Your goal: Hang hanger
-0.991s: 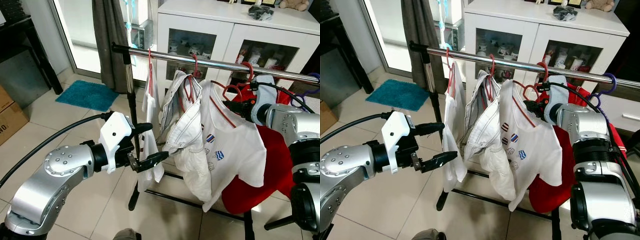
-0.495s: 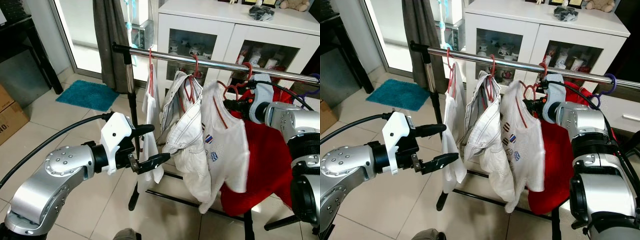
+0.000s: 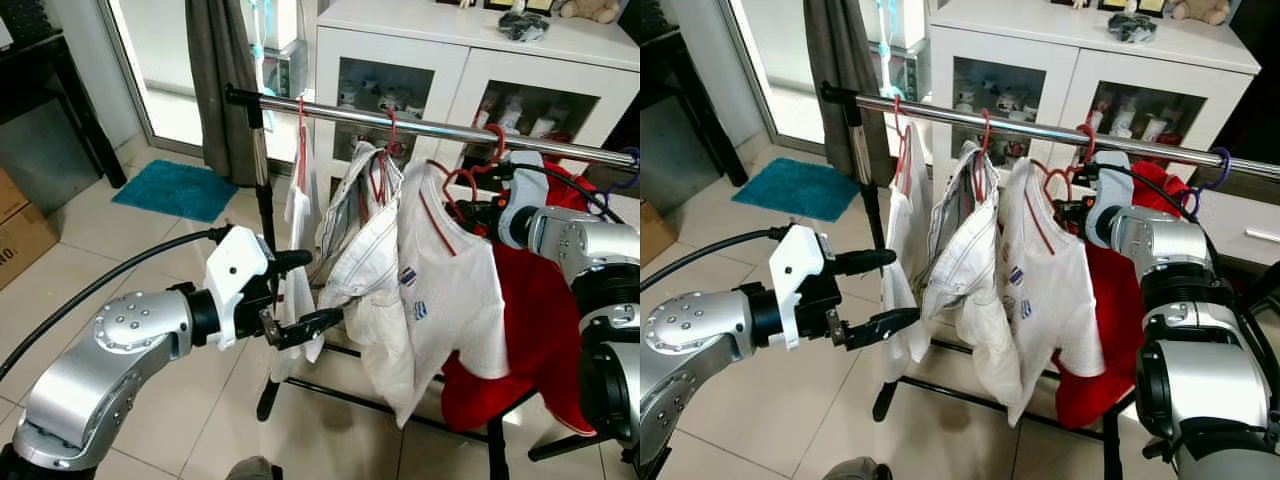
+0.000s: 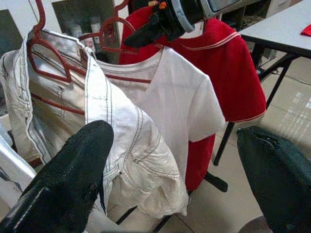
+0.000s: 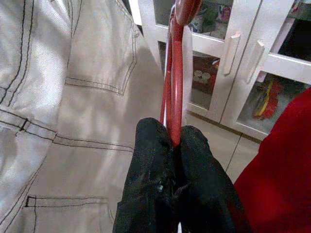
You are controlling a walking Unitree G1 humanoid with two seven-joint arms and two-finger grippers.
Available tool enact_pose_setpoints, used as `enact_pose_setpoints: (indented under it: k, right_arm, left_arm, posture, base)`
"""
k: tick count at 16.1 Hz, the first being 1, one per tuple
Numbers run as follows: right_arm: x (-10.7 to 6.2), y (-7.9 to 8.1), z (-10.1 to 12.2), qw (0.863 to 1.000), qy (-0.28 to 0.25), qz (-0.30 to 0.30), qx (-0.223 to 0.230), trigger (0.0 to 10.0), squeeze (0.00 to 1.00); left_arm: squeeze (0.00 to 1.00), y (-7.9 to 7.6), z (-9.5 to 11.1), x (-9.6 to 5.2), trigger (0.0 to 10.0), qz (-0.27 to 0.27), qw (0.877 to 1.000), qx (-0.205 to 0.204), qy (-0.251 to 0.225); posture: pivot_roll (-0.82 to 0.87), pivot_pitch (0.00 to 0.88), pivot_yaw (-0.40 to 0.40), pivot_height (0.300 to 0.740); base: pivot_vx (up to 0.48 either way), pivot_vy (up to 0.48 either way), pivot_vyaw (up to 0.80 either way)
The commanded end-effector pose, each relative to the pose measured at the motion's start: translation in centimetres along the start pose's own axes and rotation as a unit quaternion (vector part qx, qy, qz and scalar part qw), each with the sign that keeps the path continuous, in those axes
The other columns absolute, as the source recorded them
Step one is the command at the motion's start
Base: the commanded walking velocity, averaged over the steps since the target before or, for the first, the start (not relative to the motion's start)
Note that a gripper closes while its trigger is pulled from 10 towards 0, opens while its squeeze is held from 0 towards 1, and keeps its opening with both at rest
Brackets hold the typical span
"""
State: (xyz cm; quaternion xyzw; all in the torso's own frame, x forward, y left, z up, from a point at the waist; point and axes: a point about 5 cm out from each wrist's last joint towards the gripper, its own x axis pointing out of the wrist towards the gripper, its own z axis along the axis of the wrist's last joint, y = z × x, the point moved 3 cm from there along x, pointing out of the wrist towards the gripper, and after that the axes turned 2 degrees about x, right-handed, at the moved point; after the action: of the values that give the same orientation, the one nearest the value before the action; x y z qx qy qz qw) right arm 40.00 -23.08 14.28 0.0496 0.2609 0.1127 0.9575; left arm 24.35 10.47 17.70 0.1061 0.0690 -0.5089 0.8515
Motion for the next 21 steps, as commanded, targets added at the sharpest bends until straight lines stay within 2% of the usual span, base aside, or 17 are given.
enact_pose_setpoints:
  k: [1, 5, 8, 9, 10, 13, 14, 15, 17, 18, 20, 21]
  right_arm:
    - [-0.1, -0.1, 0.8, 1.000, -0.015, -0.007, -0.015, 0.0, 0.00]
    - [-0.5, 0.7, 1.9, 0.997, -0.049, 0.013, -0.052, 0.0, 0.00]
    - [-1.5, 1.2, 2.4, 0.997, -0.064, 0.019, -0.033, 0.0, 0.00]
    - [-1.9, 1.3, 2.4, 0.997, -0.067, 0.018, -0.038, 0.0, 0.00]
    - [-3.0, 1.8, 2.4, 0.996, -0.075, 0.018, -0.038, 0.0, 0.00]
    - [-5.1, 3.0, 1.2, 0.994, -0.104, -0.004, -0.040, 0.0, 0.00]
    - [-5.6, 3.4, 0.5, 0.993, -0.110, -0.014, -0.036, 0.0, 0.00]
    - [-6.7, 4.2, -0.4, 0.990, -0.127, -0.029, -0.056, 0.0, 0.00]
    - [-8.1, 5.9, -1.1, 0.986, -0.156, -0.023, -0.053, 0.0, 0.00]
    - [-8.5, 6.5, -1.5, 0.984, -0.163, -0.029, -0.062, 0.0, 0.00]
    - [-8.9, 7.9, -3.4, 0.983, -0.174, -0.045, -0.047, 0.0, 0.00]
    - [-8.9, 8.1, -3.8, 0.982, -0.174, -0.050, -0.046, 0.0, 0.00]
  left_arm:
    - [0.00, 0.2, 0.3, 0.2, 10.0, 0.005, 1.000, 0.016, 0.001]
    - [0.00, 1.1, 0.7, 0.5, 10.0, 0.053, 0.998, 0.030, -0.021]
    - [0.00, 2.4, 1.4, 0.4, 10.0, 0.120, 0.991, 0.038, -0.048]
    - [0.00, 2.6, 1.3, 0.4, 10.0, 0.135, 0.989, 0.044, -0.043]
    - [0.00, 2.9, 0.5, 0.4, 10.0, 0.161, 0.986, 0.046, -0.020]
    - [0.00, 3.3, -0.4, 0.8, 10.0, 0.199, 0.978, 0.059, -0.007]
    - [0.00, 3.4, -0.6, 1.0, 10.0, 0.211, 0.976, 0.057, -0.009]
    - [0.00, 3.7, -0.7, 1.0, 10.0, 0.233, 0.971, 0.049, -0.013]
    - [0.00, 3.9, -1.0, 0.9, 10.0, 0.251, 0.967, 0.034, -0.015]
    - [0.00, 3.8, -1.1, 1.0, 10.0, 0.251, 0.967, 0.032, -0.013]
    - [0.00, 3.5, -1.3, 1.2, 10.0, 0.250, 0.968, 0.023, -0.016]
    - [0.00, 3.5, -1.3, 1.2, 10.0, 0.254, 0.967, 0.019, -0.018]
  posture:
    - [0.06, 0.000, -0.021, 0.740]
    - [0.06, 0.000, -0.021, 0.740]
    - [0.06, 0.000, -0.016, 0.740]
    - [0.06, 0.000, -0.014, 0.740]
    - [0.06, 0.000, -0.011, 0.740]
    - [0.06, 0.000, -0.004, 0.740]
    - [0.05, 0.000, 0.000, 0.740]
    - [0.04, 0.000, 0.009, 0.740]
    - [0.04, 0.000, 0.016, 0.740]
    - [0.04, 0.000, 0.016, 0.740]
    - [0.04, 0.000, 0.009, 0.740]
    - [0.04, 0.000, 0.007, 0.740]
  base:
    - [0.000, 0.000, 0.00]
    - [0.000, 0.000, 0.00]
    - [0.000, 0.000, 0.00]
    - [0.000, 0.000, 0.00]
    - [0.000, 0.000, 0.00]
    - [0.000, 0.000, 0.00]
    - [0.000, 0.000, 0.00]
    - [0.000, 0.000, 0.00]
    - [0.000, 0.000, 0.00]
    - [0.000, 0.000, 0.00]
    - [0.000, 0.000, 0.00]
    - [0.000, 0.000, 0.00]
